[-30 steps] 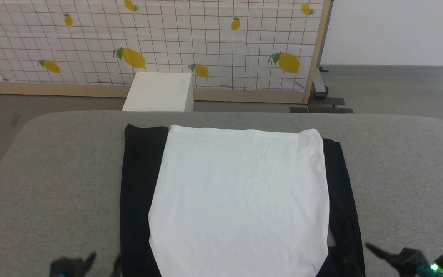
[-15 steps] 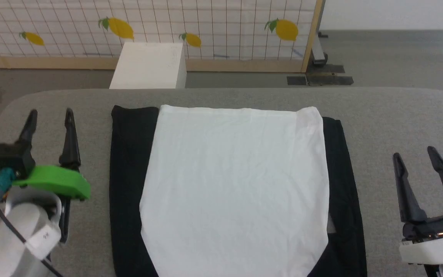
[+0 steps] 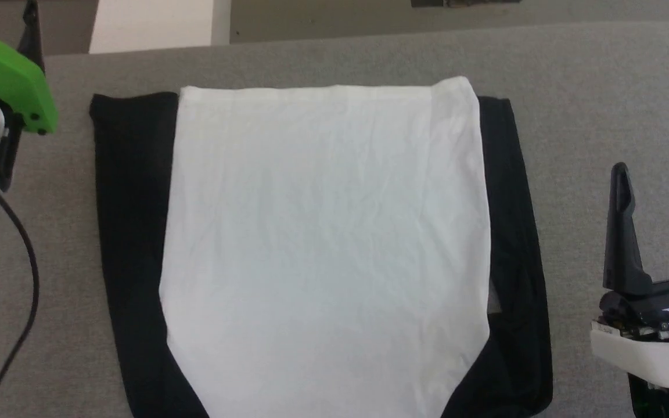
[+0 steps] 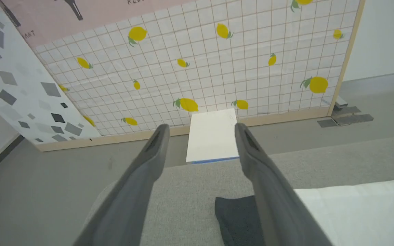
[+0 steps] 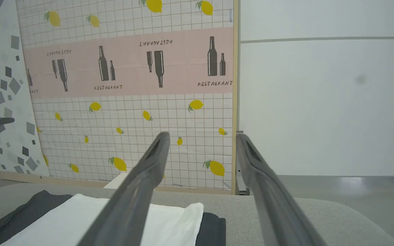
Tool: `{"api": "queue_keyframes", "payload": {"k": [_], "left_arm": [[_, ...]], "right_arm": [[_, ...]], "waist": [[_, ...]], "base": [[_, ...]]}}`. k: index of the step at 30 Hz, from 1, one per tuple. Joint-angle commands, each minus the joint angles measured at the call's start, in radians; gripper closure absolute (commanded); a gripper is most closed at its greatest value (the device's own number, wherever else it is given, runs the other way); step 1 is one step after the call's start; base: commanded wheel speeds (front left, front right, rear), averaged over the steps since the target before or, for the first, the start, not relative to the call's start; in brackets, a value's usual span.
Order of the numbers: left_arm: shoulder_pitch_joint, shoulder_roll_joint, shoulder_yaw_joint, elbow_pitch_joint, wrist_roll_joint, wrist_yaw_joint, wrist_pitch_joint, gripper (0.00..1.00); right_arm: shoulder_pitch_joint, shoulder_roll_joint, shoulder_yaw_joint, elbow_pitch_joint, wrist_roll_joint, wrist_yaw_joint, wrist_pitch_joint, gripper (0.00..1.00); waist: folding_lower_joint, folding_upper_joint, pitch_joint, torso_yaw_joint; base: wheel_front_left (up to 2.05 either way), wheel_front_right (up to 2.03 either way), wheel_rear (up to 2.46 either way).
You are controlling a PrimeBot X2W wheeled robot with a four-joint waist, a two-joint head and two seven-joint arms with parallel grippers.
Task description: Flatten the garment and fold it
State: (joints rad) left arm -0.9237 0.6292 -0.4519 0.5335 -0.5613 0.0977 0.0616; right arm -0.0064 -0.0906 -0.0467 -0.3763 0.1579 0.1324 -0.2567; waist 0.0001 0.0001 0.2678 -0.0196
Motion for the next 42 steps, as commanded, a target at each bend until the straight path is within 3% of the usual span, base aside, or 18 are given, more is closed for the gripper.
{"api": "queue_keyframes", "payload": {"k": [1,6,12,26,27,28,33,42], "left_arm": [[-0.041,0.004,-0.015,0.03,0.011,-0.019,0.04,0.0],[-0.146,0.03,-0.049,0.153,-0.015,-0.101,0.26,0.0],[-0.203,0.062,-0.052,0.248,-0.063,-0.147,0.45,0.0],[-0.19,0.085,-0.119,0.361,-0.076,-0.199,0.622,0.0],[-0.189,0.086,-0.121,0.364,-0.08,-0.203,0.628,0.7],[-0.19,0.088,-0.124,0.363,-0.082,-0.207,0.626,1.0],[-0.211,0.091,-0.115,0.358,-0.082,-0.214,0.516,1.0],[-0.213,0.087,-0.147,0.326,-0.084,-0.227,0.319,1.0]], "right_arm": [[-0.022,0.004,0.004,-0.01,-0.006,-0.002,-0.005,0.0],[-0.054,-0.006,0.022,-0.014,-0.029,-0.002,-0.005,0.0],[-0.078,-0.028,0.032,-0.008,-0.035,-0.002,-0.005,0.0],[-0.125,-0.047,0.058,0.014,-0.04,-0.002,-0.005,0.0],[-0.125,-0.047,0.057,0.015,-0.04,-0.002,-0.005,0.0],[-0.125,-0.048,0.054,0.018,-0.04,-0.002,-0.005,0.0],[-0.114,-0.048,0.04,0.027,-0.04,-0.002,-0.005,0.0],[-0.059,-0.044,0.016,0.061,-0.045,-0.002,-0.005,0.0]], "waist": [[-0.0001,-0.0001,0.137,-0.079],[-0.0001,-0.0001,0.206,-0.115],[-0.0001,-0.0001,0.251,-0.139],[-0.0001,-0.0001,0.308,-0.156],[-0.0001,-0.0001,0.307,-0.155],[-0.0001,-0.0001,0.304,-0.153],[-0.0001,-0.0001,0.265,-0.12],[-0.0001,-0.0001,0.099,-0.023]], "base": [[0.0,0.0,0.0],[0.0,0.0,0.0],[0.0,0.0,0.0],[0.0,0.0,0.0],[0.0,0.0,0.0],[0.0,0.0,0.0],[0.0,0.0,0.0],[0.0,0.0,0.0]]}}
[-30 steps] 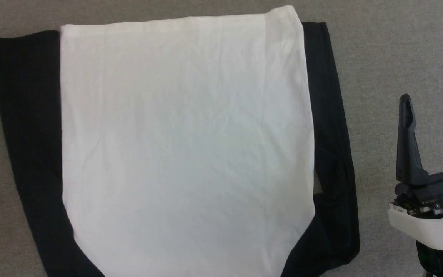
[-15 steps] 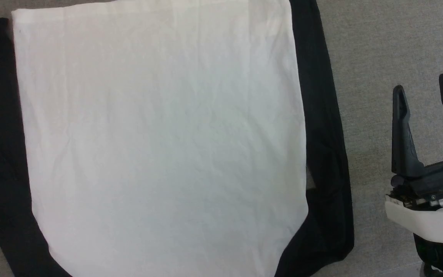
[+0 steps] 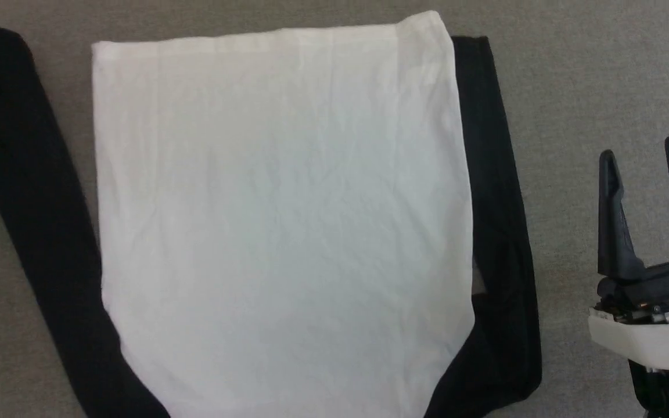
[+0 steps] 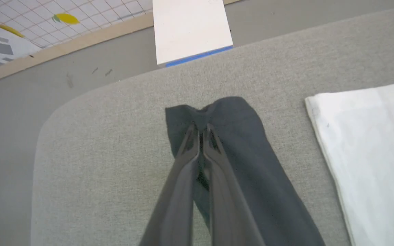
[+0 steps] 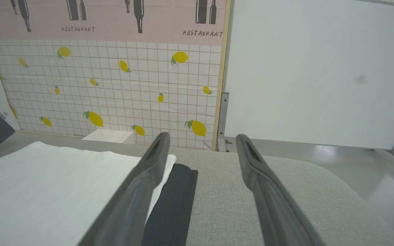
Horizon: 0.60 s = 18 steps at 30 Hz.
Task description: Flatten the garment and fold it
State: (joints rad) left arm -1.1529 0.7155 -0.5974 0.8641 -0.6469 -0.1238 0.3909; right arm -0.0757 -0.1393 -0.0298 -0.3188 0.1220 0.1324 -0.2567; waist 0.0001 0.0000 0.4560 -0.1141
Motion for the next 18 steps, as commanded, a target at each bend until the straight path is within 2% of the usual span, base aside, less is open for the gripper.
{"api": "queue_keyframes", "payload": {"k": [1,6,13,18], "left_arm": [[0.023,-0.001,-0.008,-0.014,-0.002,-0.006,-0.03,1.0],[0.067,0.037,-0.088,-0.134,-0.017,-0.007,-0.094,1.0],[0.156,0.093,-0.144,-0.422,-0.057,-0.006,-0.145,1.0],[0.235,0.106,-0.17,-0.652,-0.043,0.044,-0.141,1.0]], "right_arm": [[0.019,0.008,-0.004,0.008,-0.009,-0.002,-0.005,0.0],[0.065,0.017,-0.003,0.023,-0.014,-0.002,-0.005,0.0],[0.127,0.038,-0.024,0.04,-0.018,-0.002,-0.005,0.0],[0.153,0.056,-0.038,0.053,-0.017,-0.002,-0.005,0.0]], "waist": [[-0.0001,0.0,-0.107,0.085],[-0.0001,0.0,-0.195,0.132],[-0.0001,0.0,-0.289,0.188],[-0.0001,0.0,-0.334,0.204]], "base": [[0.0,0.0,0.0],[0.0,0.0,0.0],[0.0,0.0,0.0],[0.0,0.0,0.0]]}}
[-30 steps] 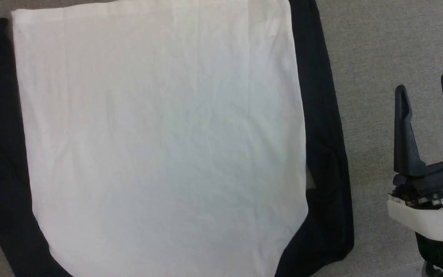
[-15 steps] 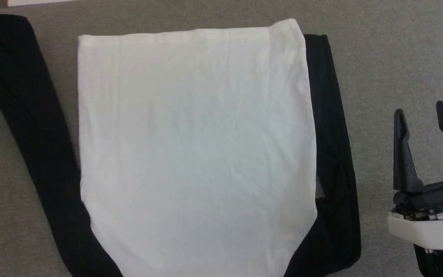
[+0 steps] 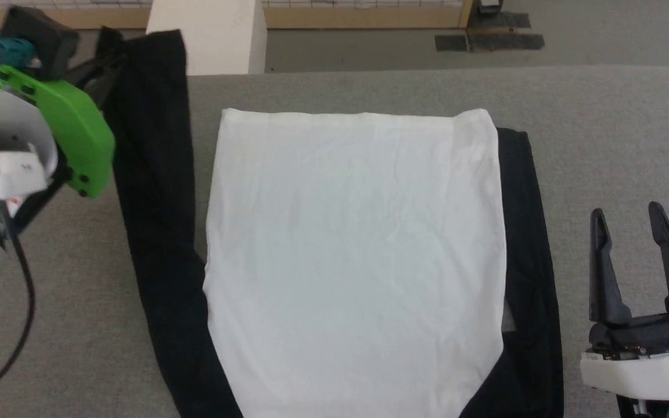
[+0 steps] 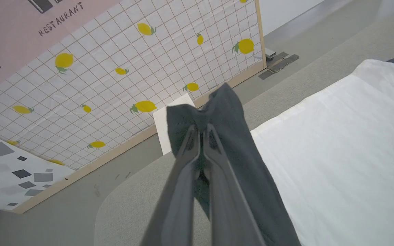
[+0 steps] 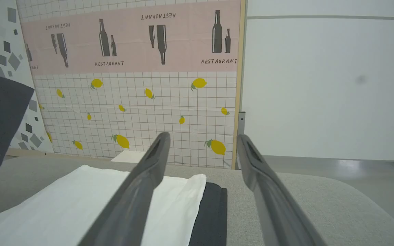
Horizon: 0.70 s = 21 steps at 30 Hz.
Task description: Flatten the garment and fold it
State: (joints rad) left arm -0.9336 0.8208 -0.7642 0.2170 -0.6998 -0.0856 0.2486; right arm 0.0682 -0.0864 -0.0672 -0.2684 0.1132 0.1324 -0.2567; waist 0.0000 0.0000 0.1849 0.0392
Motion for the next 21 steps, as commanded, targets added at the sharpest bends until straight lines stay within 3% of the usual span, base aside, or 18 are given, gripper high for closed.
{"api": "queue_keyframes", "payload": {"k": [1,7,11,13,14,21], "left_arm": [[0.036,-0.004,-0.015,-0.061,0.016,0.022,0.009,1.0],[0.148,-0.071,-0.078,-0.285,0.029,0.105,0.013,1.0],[0.206,-0.156,-0.139,-0.341,0.047,0.132,-0.01,1.0],[0.232,-0.213,-0.182,-0.341,0.056,0.131,-0.024,1.0],[0.254,-0.268,-0.215,-0.321,0.055,0.125,-0.044,1.0],[0.316,-0.438,-0.33,-0.144,0.075,0.088,-0.118,1.0]], "right_arm": [[0.012,0.006,0.001,0.005,-0.009,-0.002,-0.005,0.0],[0.019,0.017,0.004,0.015,-0.013,-0.002,-0.005,0.0],[0.017,0.022,-0.015,0.015,-0.018,-0.002,-0.005,0.0],[0.015,0.025,-0.025,0.017,-0.019,-0.002,-0.005,0.0],[0.012,0.026,-0.029,0.02,-0.022,-0.002,-0.005,0.0],[-0.01,0.03,-0.045,0.026,-0.025,-0.002,-0.005,0.0]], "waist": [[0.0,0.0,-0.069,0.052],[0.0,0.0,-0.084,0.039],[0.0,0.0,-0.083,0.019],[0.0,0.0,-0.08,0.006],[0.0,0.0,-0.076,-0.006],[0.0,0.0,-0.045,-0.053]], "base": [[0.0,0.0,0.0],[0.0,0.0,0.0],[0.0,0.0,0.0],[0.0,0.0,0.0],[0.0,0.0,0.0],[0.0,0.0,0.0]]}}
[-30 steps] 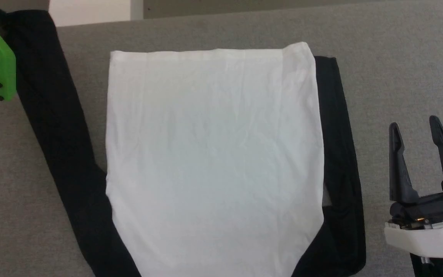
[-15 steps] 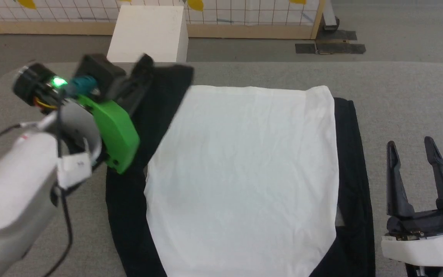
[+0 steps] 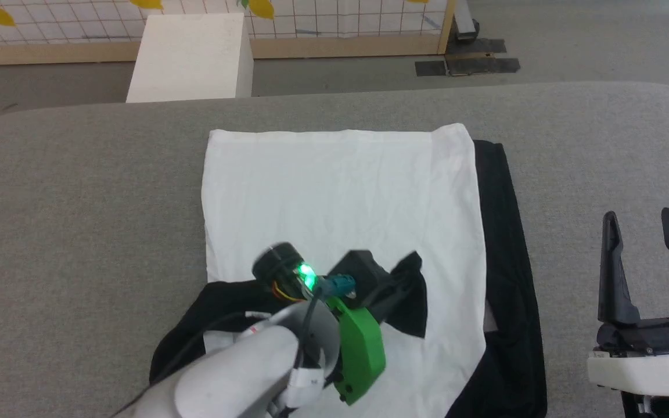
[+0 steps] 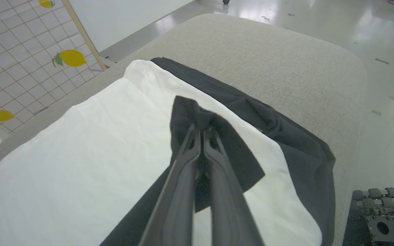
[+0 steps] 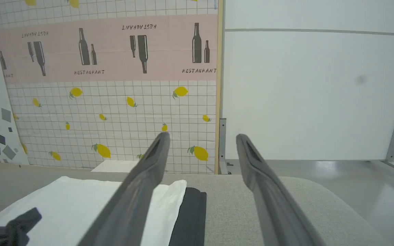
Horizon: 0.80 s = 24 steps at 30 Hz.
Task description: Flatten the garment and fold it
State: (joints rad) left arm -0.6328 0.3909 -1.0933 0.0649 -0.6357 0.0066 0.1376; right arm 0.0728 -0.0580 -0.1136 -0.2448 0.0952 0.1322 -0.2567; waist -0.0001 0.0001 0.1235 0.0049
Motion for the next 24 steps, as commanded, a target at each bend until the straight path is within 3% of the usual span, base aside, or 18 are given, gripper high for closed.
{"api": "queue_keyframes", "payload": {"k": [1,7,15,16,17,18,21,24], "left_arm": [[0.019,-0.028,-0.01,0.038,0.017,-0.005,-0.019,1.0],[0.048,-0.145,-0.094,0.291,0.04,-0.046,-0.064,1.0],[0.064,-0.222,-0.134,0.582,0.049,-0.091,-0.122,1.0],[0.063,-0.232,-0.131,0.603,0.05,-0.091,-0.143,0.64],[0.061,-0.239,-0.125,0.614,0.048,-0.09,-0.164,0.51],[0.059,-0.244,-0.119,0.621,0.048,-0.088,-0.19,0.0],[0.053,-0.247,-0.093,0.612,0.054,-0.065,-0.284,0.0],[0.04,-0.225,-0.047,0.554,0.066,-0.013,-0.364,0.0]], "right_arm": [[-0.019,0.002,0.004,0.005,-0.008,-0.002,-0.005,0.0],[-0.047,0.005,0.007,0.019,-0.009,-0.002,-0.005,0.0],[-0.076,0.006,0.016,0.036,-0.008,-0.002,-0.005,0.0],[-0.077,0.007,0.016,0.04,-0.008,-0.002,-0.005,0.0],[-0.078,0.007,0.017,0.042,-0.007,-0.002,-0.005,0.0],[-0.079,0.007,0.02,0.042,-0.007,-0.002,-0.005,0.0],[-0.087,-0.01,0.019,0.043,-0.009,-0.002,-0.005,0.0],[-0.106,-0.04,-0.005,0.043,-0.003,-0.002,-0.005,0.0]], "waist": [[0.0001,-0.0001,0.022,-0.024],[0.0001,-0.0001,0.06,-0.05],[0.0001,-0.0001,0.082,-0.063],[0.0001,-0.0001,0.076,-0.061],[0.0001,-0.0001,0.07,-0.059],[0.0001,-0.0001,0.062,-0.058],[0.0001,-0.0001,0.031,-0.051],[0.0001,-0.0001,0.005,-0.034]], "base": [[0.0,0.0,0.0],[0.0,0.0,0.0],[0.0,0.0,0.0],[0.0,0.0,0.0],[0.0,0.0,0.0],[0.0,0.0,0.0],[0.0,0.0,0.0],[0.0,0.0,0.0]]}}
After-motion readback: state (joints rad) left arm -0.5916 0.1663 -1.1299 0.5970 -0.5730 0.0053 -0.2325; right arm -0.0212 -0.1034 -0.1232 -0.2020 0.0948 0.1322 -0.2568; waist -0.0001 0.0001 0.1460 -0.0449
